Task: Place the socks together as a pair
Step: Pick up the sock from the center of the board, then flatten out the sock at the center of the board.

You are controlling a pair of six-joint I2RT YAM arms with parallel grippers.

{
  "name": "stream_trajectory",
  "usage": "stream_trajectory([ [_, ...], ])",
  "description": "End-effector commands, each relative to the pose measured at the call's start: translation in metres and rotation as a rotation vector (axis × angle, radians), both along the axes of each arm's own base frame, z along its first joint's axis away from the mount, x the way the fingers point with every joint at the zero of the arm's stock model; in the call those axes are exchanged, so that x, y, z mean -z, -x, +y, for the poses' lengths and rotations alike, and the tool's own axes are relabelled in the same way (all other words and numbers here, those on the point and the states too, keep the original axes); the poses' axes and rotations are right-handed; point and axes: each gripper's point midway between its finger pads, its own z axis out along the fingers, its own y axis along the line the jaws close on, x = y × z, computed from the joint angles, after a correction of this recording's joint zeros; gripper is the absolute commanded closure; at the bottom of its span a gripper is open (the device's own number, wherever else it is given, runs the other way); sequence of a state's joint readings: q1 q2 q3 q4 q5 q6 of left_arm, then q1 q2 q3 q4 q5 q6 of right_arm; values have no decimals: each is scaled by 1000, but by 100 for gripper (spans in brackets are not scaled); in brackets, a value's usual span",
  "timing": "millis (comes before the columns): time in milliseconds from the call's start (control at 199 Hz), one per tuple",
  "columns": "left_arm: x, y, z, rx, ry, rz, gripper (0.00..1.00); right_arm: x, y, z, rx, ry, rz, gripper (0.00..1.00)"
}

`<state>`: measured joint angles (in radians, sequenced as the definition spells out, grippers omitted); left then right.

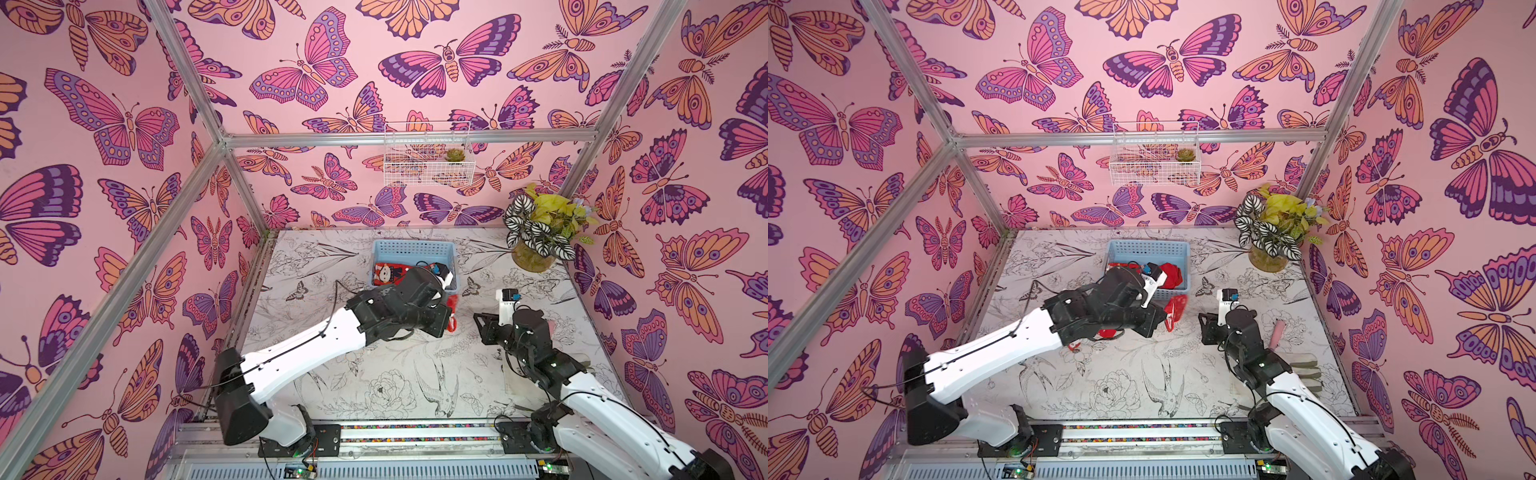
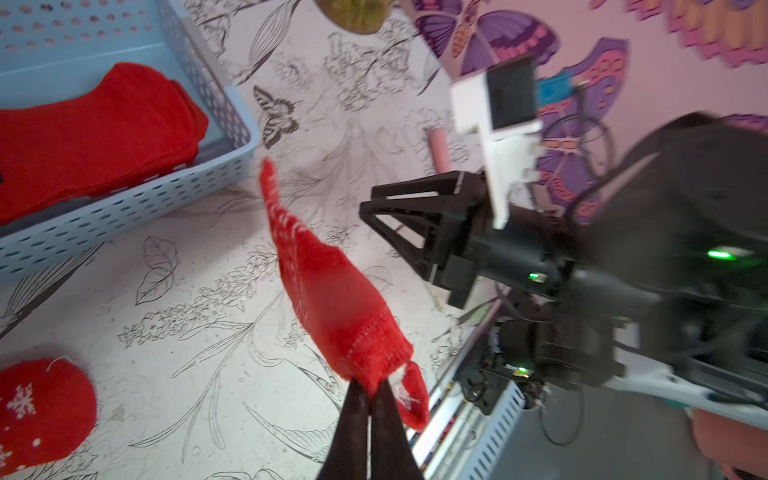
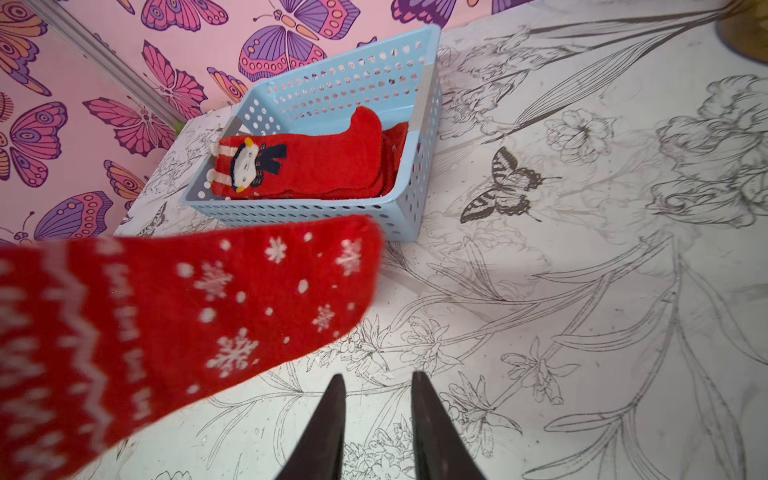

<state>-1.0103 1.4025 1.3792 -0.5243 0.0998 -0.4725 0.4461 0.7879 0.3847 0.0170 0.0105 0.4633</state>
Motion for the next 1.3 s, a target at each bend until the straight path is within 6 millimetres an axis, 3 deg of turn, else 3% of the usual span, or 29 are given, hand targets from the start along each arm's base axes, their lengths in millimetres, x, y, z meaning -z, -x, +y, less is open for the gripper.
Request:
stream_trajectory([
  [0, -14, 12, 7, 21, 113, -31, 100, 4, 2, -12, 50, 35, -9, 70],
  [25, -4, 9, 11, -6, 109, -25, 100, 3, 2, -13, 55, 34, -13, 70],
  [45, -10, 10, 20, -28, 136, -32, 100, 2, 2, -13, 56, 33, -16, 70],
  [105, 15, 7, 35, -90, 129, 27, 100, 1, 3, -16, 67, 35, -21, 70],
  [296, 138, 1, 98, -340, -10, 307, 100, -5, 6, -21, 87, 38, -39, 70],
  [371, 177, 1, 123, -421, -55, 379, 100, -5, 7, -21, 84, 33, -42, 69],
  [527, 217, -1, 159, -524, -147, 410, 100, 4, 10, -25, 117, 36, 31, 69],
  [637, 226, 1, 168, -545, -162, 411, 100, 14, 12, -30, 149, 68, 127, 70],
  [757, 227, 3, 174, -544, -193, 402, 96, 24, 13, -18, 108, 37, 188, 69],
  [858, 223, 3, 194, -598, -267, 355, 78, 30, 12, -8, 79, 12, 221, 69],
  [953, 211, 0, 214, -661, -296, 286, 45, 37, 12, 2, 58, 21, 247, 68],
  [1053, 196, -2, 223, -689, -272, 236, 29, 43, 13, 19, 16, 41, 268, 69],
  [1294, 183, -8, 240, -825, -231, 223, 25, 56, 9, 77, -77, 72, 305, 75],
])
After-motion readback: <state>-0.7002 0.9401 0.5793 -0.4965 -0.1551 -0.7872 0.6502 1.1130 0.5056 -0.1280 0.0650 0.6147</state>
